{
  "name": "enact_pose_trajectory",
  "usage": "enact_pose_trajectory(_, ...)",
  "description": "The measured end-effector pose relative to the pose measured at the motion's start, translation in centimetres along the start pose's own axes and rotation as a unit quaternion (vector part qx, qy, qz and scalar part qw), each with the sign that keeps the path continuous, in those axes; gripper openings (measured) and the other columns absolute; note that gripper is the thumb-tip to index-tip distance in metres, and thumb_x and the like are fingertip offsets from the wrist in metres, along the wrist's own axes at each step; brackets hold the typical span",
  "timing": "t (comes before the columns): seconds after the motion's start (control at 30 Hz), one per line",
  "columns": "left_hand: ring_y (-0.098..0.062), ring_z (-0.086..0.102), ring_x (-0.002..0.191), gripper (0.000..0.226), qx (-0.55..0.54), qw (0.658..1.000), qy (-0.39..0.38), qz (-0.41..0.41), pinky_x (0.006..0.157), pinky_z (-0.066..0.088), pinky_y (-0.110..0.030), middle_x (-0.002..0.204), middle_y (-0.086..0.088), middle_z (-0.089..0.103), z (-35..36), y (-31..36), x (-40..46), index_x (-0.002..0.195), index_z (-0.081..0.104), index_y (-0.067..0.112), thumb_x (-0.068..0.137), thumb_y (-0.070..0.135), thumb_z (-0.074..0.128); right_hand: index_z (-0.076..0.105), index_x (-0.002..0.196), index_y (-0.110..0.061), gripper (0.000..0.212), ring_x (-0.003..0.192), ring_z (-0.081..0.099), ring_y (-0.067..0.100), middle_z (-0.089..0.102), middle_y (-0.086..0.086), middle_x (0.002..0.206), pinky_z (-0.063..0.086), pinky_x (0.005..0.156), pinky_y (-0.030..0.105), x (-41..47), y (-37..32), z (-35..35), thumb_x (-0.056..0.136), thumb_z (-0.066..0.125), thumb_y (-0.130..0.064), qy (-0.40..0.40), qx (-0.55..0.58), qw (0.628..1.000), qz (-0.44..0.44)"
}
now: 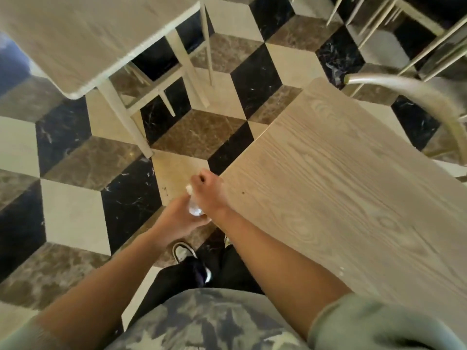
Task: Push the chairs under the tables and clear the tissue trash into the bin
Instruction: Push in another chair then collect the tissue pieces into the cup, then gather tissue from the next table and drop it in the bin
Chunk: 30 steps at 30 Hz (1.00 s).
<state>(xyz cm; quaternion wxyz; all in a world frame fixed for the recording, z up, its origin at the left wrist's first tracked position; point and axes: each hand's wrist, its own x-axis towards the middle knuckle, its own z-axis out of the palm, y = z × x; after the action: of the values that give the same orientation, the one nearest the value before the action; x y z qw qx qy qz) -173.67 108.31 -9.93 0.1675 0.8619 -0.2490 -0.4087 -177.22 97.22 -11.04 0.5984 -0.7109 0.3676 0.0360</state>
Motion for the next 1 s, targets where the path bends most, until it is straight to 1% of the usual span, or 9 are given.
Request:
enact_pose_trajectory(0.1,-0.023,0.063,0.095,0.038,-0.024,0.998,0.004,-0.059,0.086,0.052,-0.033,0.114,-0.013,0.071,-0.3,-2.6,0.9,0.123,0.066,0.000,0.087,0.004,0.077,0.048,0.070,-0.022,0.026,0.066,0.052,0.014,0.055,0.000,0.072,0.040,0.056,0.029,-0.3,0.7,3.8,0.093,0.058,-0.028,-0.030,-0.028,0.999,0.004)
enact_pose_trajectory(0.2,-0.019,0.067,0.092,0.043,-0.064,0.996,-0.002,-0.061,0.087,0.057,-0.039,0.100,0.002,0.068,0.2,-5.0,1.4,0.124,0.065,0.006,0.084,0.002,0.079,0.058,0.082,-0.015,0.018,0.081,0.060,0.022,0.063,0.006,0.090,0.048,0.069,0.035,-0.7,2.2,4.4,0.093,0.058,-0.030,-0.021,-0.048,0.998,0.028)
enact_pose_trajectory(0.33,-0.008,0.059,0.080,0.043,-0.082,0.996,-0.023,-0.033,0.067,0.046,-0.020,0.091,0.008,0.060,0.7,-5.6,2.5,0.116,0.059,0.011,0.080,0.004,0.082,0.075,0.103,-0.008,0.018,0.098,0.057,0.021,0.058,0.008,0.109,0.047,0.086,0.031,-1.5,3.3,3.5,0.095,0.062,-0.018,-0.020,-0.120,0.993,0.002)
enact_pose_trajectory(0.5,-0.004,0.058,0.083,0.057,-0.054,0.994,-0.082,0.049,0.066,0.043,-0.017,0.092,0.008,0.062,0.4,-3.8,3.5,0.107,0.052,0.021,0.068,0.009,0.092,0.075,0.097,-0.005,0.013,0.089,0.060,0.026,0.065,0.013,0.100,0.050,0.078,0.037,-2.8,2.5,1.6,0.086,0.069,-0.003,-0.013,-0.206,0.978,-0.044)
enact_pose_trajectory(0.6,-0.017,0.069,0.089,0.058,-0.029,0.990,-0.103,0.092,0.079,0.060,-0.042,0.094,0.005,0.069,-0.2,-3.6,4.0,0.101,0.052,0.031,0.060,0.027,0.093,0.075,0.095,-0.007,0.015,0.087,0.066,0.028,0.073,0.012,0.093,0.051,0.074,0.038,-3.2,1.2,0.8,0.087,0.062,-0.006,-0.029,-0.264,0.964,-0.016)
enact_pose_trajectory(0.7,-0.028,0.069,0.093,0.045,0.006,0.983,-0.127,0.135,0.086,0.059,-0.046,0.091,0.005,0.065,-1.1,-3.3,4.4,0.102,0.055,0.027,0.072,0.019,0.087,0.071,0.108,-0.004,0.026,0.090,0.063,0.030,0.071,0.015,0.104,0.042,0.069,0.037,-3.5,0.1,0.1,0.098,0.047,-0.007,-0.073,-0.324,0.943,0.019)
enact_pose_trajectory(0.83,-0.026,0.065,0.082,0.048,0.003,0.976,-0.134,0.175,0.081,0.058,-0.045,0.087,-0.002,0.065,-1.6,-2.4,4.4,0.093,0.054,0.032,0.065,0.021,0.092,0.068,0.119,-0.003,0.036,0.103,0.062,0.031,0.069,0.016,0.117,0.050,0.087,0.043,-4.3,-0.2,-0.5,0.094,0.043,0.004,-0.069,-0.243,0.966,0.051)
enact_pose_trajectory(0.9,-0.016,0.066,0.083,0.048,0.022,0.971,-0.130,0.201,0.074,0.055,-0.033,0.090,0.000,0.066,-1.6,-1.2,4.4,0.097,0.053,0.031,0.068,0.025,0.092,0.073,0.110,-0.004,0.036,0.101,0.066,0.028,0.073,0.014,0.108,0.053,0.090,0.044,-5.0,0.5,-1.4,0.089,0.046,0.008,0.009,-0.166,0.985,0.043)
enact_pose_trajectory(1.0,-0.010,0.060,0.090,0.050,0.054,0.963,-0.140,0.223,0.067,0.041,-0.018,0.103,0.009,0.061,-1.0,0.8,4.6,0.115,0.055,0.020,0.078,0.031,0.086,0.078,0.093,-0.015,0.030,0.088,0.072,0.012,0.078,-0.002,0.090,0.058,0.085,0.031,-6.6,2.1,-3.5,0.082,0.059,0.006,0.157,-0.026,0.986,0.052)
